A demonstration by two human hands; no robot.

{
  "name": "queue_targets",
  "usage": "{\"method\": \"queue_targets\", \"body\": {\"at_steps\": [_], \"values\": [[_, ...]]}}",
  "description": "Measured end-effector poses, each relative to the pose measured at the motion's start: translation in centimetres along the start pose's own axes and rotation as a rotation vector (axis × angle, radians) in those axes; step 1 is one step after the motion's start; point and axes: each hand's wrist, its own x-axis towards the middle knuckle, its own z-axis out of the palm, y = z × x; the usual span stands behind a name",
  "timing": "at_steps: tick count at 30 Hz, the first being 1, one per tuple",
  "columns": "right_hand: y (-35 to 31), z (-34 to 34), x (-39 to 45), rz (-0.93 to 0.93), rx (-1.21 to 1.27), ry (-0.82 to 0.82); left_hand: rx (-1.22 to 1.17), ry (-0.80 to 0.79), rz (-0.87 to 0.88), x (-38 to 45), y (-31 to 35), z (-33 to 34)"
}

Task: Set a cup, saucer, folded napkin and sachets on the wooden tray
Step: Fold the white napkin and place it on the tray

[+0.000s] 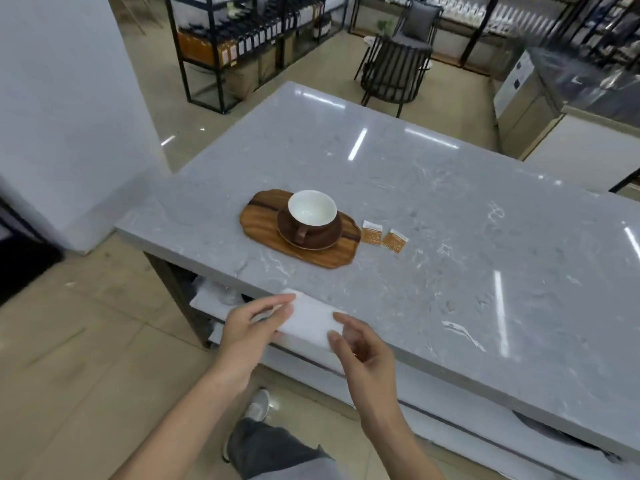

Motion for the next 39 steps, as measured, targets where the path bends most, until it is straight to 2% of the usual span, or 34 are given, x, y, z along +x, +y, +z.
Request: {"method": "queue_targets", "body": {"at_steps": [4,11,16,21,24,29,33,39], "values": [[-0.2,4.2,3.8,0.009,0.001,-0.032,0.058,-0.021,-0.010,4.5,2.4,-4.0],[-0.3,11.3,9.8,0.078,0.070,0.069,0.185,-0.105,-0.010,12.6,6.1,-8.8],[0.2,14.7,12.7,0.165,0.103,0.114,0.236,-0.108,-0.048,17.7,7.5,-10.5],[0.8,16.7,14.8,0.190,0.061,0.138,0.333,-0.183,-0.032,21.9,8.1,-11.4],[0.9,17.7,15.9,0.192,0.075,0.215,0.388,-0.236,0.010,24.4,8.5,-11.3],[1.4,19.7,16.9,0.195,0.037,0.303,0.492,-0.400,0.052,28.9,8.9,-10.6],[1.8,21.8,17.4,0.179,-0.062,0.460,0.585,-0.565,0.073,32.4,9.1,-10.3],[1.9,26.4,18.0,0.203,-0.161,0.650,0.759,-0.839,0.243,36.7,9.5,-9.1]]}}
